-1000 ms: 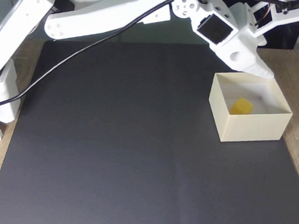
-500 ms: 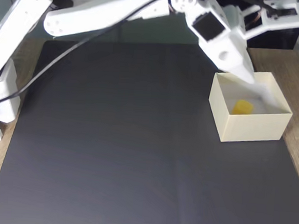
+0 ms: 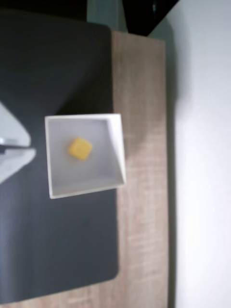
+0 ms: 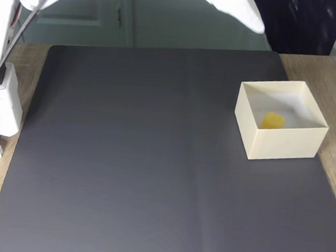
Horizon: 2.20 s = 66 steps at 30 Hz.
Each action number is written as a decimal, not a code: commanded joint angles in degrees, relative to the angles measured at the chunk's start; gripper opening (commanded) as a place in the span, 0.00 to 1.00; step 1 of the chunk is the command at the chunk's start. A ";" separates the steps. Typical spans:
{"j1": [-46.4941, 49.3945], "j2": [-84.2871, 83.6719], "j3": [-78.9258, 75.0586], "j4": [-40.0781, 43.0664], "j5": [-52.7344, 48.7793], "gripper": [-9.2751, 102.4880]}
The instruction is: Grasp a cube block and put it in the white box.
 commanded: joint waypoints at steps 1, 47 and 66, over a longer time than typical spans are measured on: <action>-0.35 6.42 -0.97 1.49 3.08 0.08; -1.76 65.83 77.08 -16.08 -3.34 0.08; -0.44 96.24 116.19 -26.72 -9.14 0.08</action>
